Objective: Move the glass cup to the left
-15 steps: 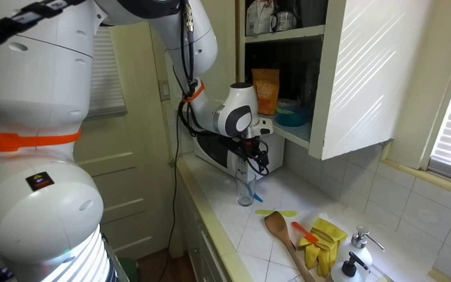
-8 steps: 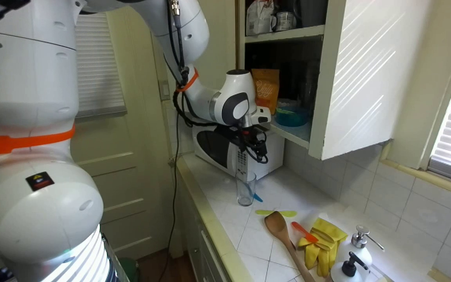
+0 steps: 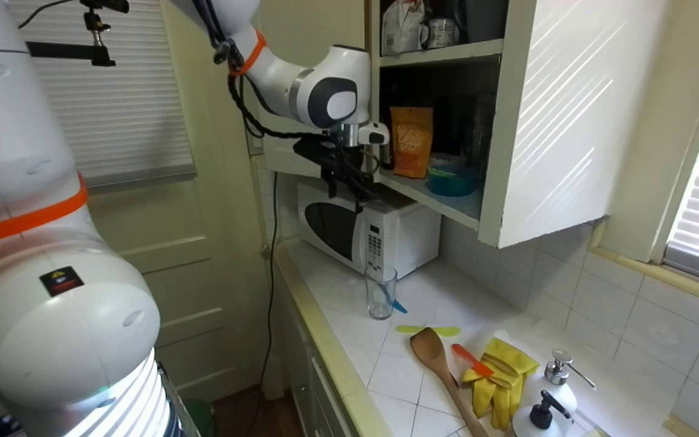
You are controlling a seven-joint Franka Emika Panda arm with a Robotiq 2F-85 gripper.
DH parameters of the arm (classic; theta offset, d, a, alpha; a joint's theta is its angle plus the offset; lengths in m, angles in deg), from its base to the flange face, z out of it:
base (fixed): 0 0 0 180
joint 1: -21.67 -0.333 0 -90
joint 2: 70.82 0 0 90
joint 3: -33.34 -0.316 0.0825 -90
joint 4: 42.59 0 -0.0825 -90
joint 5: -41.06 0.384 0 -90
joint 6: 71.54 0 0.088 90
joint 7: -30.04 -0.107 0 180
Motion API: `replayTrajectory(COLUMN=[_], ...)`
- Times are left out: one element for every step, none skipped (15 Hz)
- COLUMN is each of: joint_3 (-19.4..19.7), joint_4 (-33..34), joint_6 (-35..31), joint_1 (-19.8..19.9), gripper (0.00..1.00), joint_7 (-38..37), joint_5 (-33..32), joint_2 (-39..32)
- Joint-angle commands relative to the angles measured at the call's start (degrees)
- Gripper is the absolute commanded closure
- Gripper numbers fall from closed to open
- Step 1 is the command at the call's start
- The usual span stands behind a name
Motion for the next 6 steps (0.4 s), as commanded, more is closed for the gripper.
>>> replayTrajectory(joint_3=[0.35,0.36,0.38,0.39,0.41,0.43], joint_4=[0.18,0.19,0.19,0.17,0.18,0.19], joint_6=[3.68,4.8,4.8,4.78,4.68,4.57], joint_1=[-0.35,-0.37,-0.37,-0.37,-0.35,-0.34], gripper=[0.0,0.0,0.0,0.0,0.0,0.0], joint_7=[-1.04,-1.34,-1.35,-1.34,-1.34,-1.32], joint_5=[-0.23,-0.27,-0.27,-0.27,-0.27,-0.26], joint_2=[2.27,3.82,4.26,4.08,3.61,3.07])
